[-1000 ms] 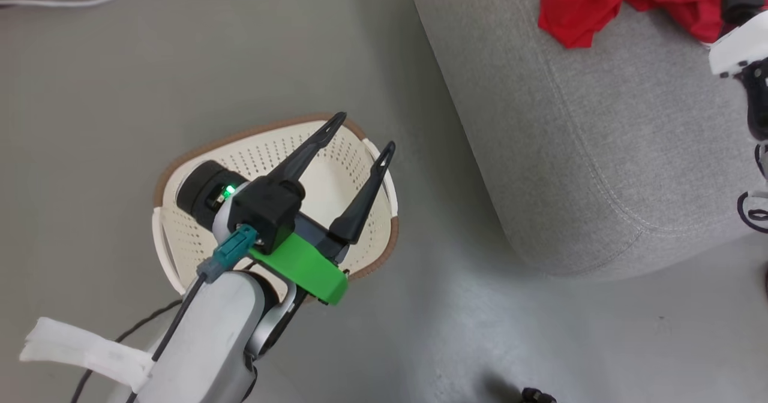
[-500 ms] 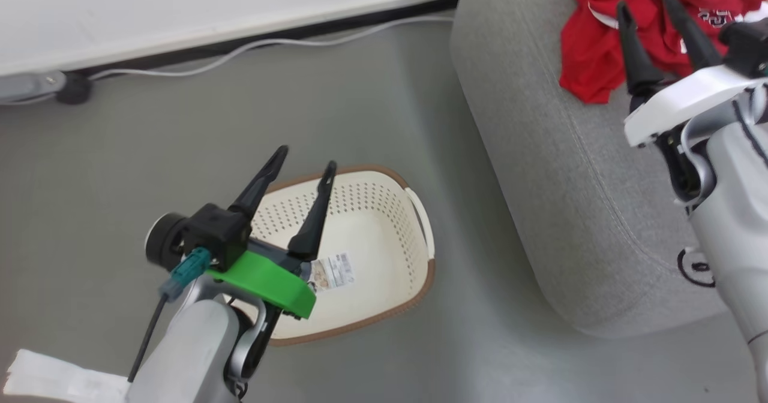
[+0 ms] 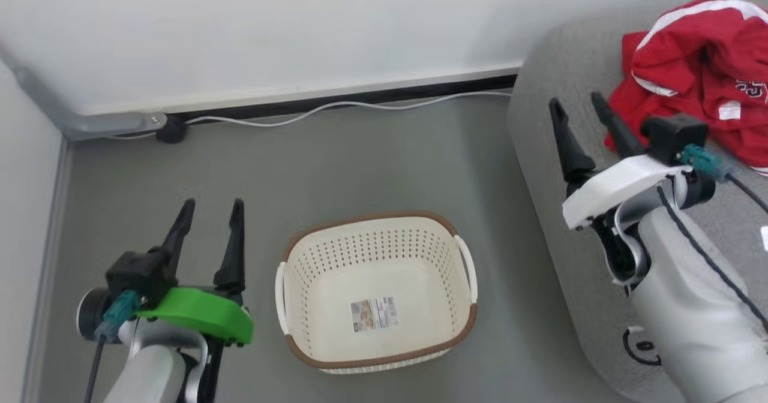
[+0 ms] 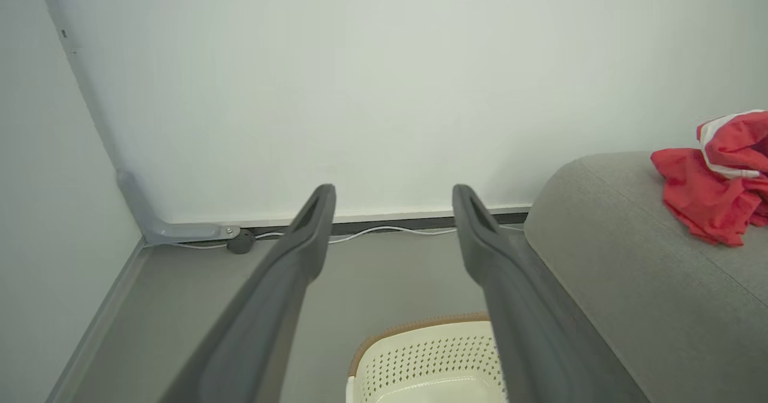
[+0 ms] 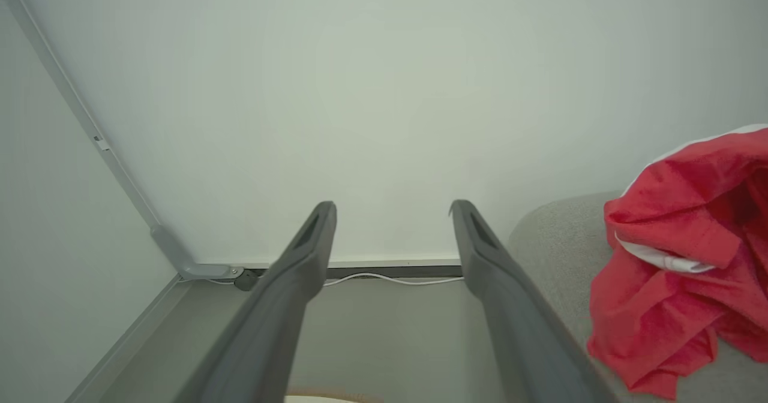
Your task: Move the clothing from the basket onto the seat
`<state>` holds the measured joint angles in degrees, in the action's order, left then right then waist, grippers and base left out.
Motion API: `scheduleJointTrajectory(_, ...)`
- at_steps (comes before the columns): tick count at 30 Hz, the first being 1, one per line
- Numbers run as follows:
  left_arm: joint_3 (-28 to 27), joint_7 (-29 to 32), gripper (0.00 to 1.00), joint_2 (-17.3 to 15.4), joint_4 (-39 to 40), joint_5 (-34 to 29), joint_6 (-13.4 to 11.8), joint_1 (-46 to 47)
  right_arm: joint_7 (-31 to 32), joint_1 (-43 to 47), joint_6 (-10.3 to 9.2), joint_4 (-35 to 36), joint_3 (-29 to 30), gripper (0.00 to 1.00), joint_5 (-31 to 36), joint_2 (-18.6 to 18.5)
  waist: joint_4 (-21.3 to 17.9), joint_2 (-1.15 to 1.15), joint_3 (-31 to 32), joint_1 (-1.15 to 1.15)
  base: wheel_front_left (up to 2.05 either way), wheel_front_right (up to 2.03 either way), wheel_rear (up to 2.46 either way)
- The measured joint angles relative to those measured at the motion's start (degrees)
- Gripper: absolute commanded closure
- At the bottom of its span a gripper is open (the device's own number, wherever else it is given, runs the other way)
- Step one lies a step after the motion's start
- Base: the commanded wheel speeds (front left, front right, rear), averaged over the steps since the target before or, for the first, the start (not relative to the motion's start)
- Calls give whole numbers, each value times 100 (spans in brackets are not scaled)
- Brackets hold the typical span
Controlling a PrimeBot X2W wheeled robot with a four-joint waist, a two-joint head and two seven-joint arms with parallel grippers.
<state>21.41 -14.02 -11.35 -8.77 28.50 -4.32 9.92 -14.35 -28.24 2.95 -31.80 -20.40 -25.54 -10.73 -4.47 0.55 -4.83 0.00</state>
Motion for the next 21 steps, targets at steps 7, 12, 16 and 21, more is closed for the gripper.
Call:
scheduleJointTrajectory(7, -426, -22, 0, -52, -40, 82, -99, -442, -1, 502, -254, 237, -63, 0, 155, 147, 195, 0, 350, 0, 0, 0, 0)
scheduleJointTrajectory(12, -628, -23, 0, -57, -36, 204, -122, -665, -7, 817, -414, 430, -2, 0, 211, 211, 259, 0, 499, 0, 0, 0, 0)
scheduleJointTrajectory(16, -801, -23, 0, -57, 16, 216, -125, -826, -7, 1150, -509, 582, 9, 0, 203, 367, 283, 0, 598, 0, 0, 0, 0)
scheduleJointTrajectory(21, -1047, -23, 0, -57, 99, 216, -148, -1072, -7, 1542, -565, 711, -1, 0, 200, 391, 255, 0, 679, 0, 0, 0, 0)
